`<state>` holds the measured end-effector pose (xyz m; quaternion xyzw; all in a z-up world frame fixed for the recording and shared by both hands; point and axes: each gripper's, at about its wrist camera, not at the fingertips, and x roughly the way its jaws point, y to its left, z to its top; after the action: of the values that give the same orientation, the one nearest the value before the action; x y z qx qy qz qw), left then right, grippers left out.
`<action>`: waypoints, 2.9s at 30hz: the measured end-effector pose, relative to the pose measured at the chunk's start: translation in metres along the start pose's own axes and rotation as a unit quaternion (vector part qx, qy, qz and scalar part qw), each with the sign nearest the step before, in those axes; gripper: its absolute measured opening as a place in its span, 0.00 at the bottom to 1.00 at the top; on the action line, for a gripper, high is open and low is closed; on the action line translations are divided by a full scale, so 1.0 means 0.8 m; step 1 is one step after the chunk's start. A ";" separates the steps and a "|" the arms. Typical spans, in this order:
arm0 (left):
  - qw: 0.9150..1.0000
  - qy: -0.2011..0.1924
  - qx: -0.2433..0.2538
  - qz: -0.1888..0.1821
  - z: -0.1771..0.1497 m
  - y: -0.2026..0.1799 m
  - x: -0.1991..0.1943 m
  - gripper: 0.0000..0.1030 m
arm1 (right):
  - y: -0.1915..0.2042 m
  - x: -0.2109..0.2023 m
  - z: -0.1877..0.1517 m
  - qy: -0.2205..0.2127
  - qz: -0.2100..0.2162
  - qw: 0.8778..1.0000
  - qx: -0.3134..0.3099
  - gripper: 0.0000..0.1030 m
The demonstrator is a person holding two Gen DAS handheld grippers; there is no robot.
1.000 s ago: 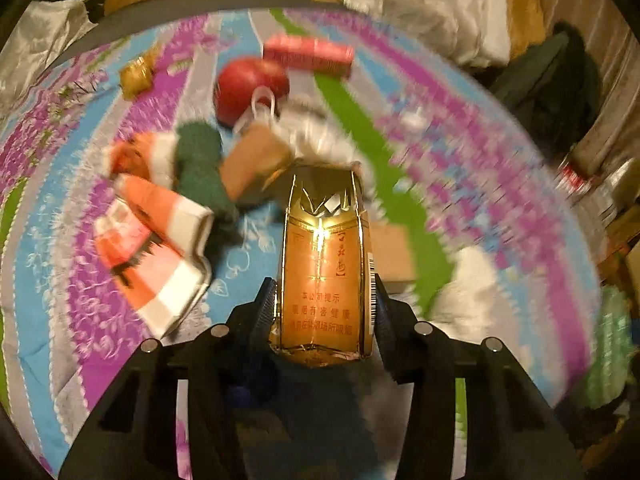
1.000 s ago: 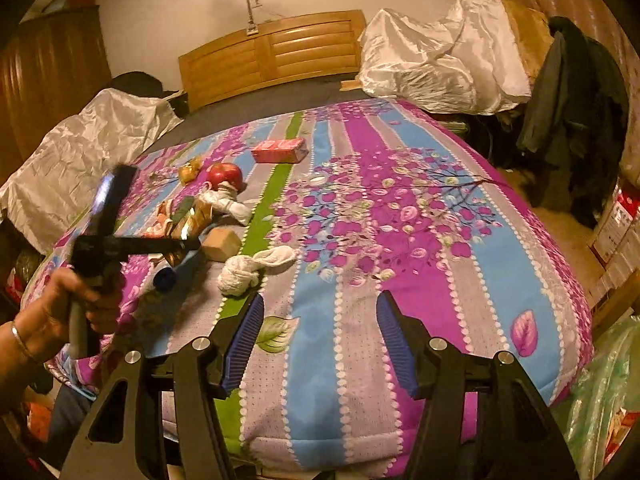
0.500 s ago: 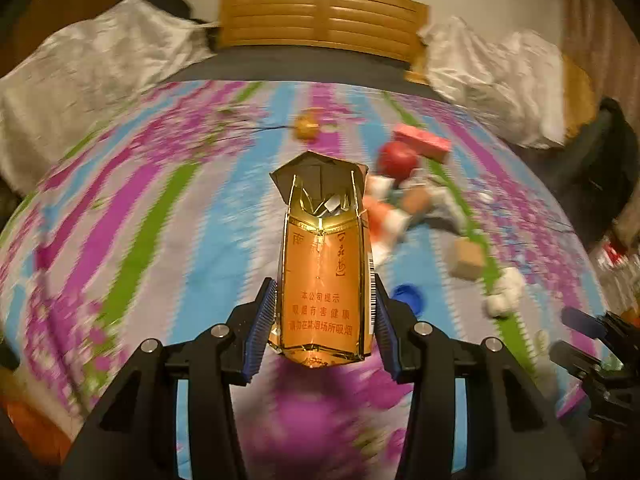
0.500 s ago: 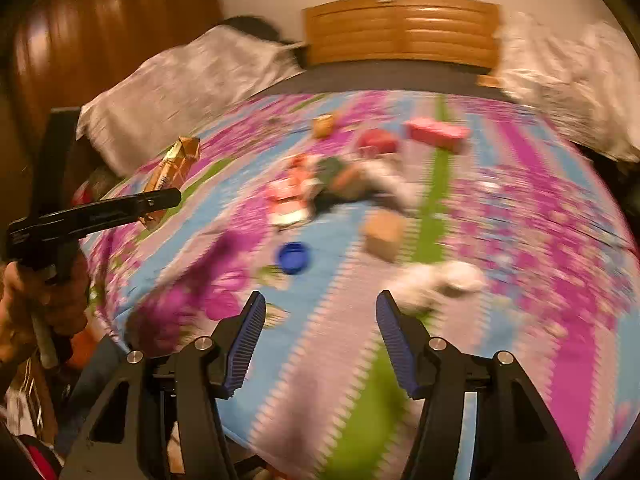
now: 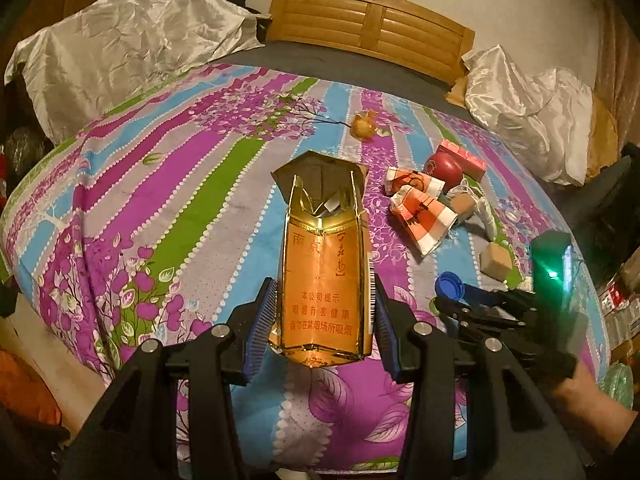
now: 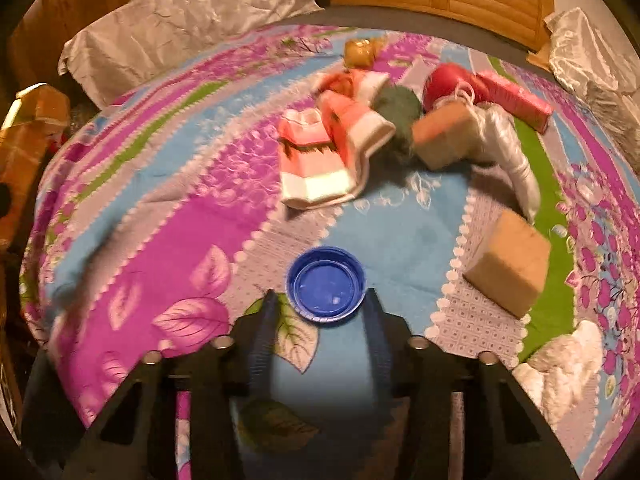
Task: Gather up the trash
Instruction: 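Grasp the gold cigarette pack with the left tool while the right tool grasps the blue bottle cap, then carry the gold pack and blue cap toward the wastebasket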
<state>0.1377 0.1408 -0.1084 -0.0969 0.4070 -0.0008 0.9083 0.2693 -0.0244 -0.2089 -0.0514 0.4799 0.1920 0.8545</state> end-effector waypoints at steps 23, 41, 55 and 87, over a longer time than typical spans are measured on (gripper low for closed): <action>0.996 -0.013 0.085 0.022 0.006 -0.095 -0.003 0.43 | -0.009 -0.200 -0.062 -0.106 0.049 0.991 0.060 0.39; 0.984 -0.070 0.166 -0.006 0.055 -0.215 -0.031 0.43 | -0.061 -0.370 -0.053 -0.233 -0.021 0.968 0.088 0.39; 0.954 -0.104 0.258 -0.109 0.048 -0.401 -0.056 0.43 | -0.190 -0.488 -0.134 -0.280 -0.144 0.931 0.184 0.39; 0.773 -0.048 0.516 -0.366 -0.209 -0.797 -0.142 0.43 | -0.412 -0.736 -0.572 -0.231 -0.440 0.737 0.459 0.39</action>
<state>-0.0126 -0.5052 -0.0206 0.2447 0.2349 -0.5385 0.7714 -0.2468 -0.6170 0.0091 0.1871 0.2215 -0.4428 0.8484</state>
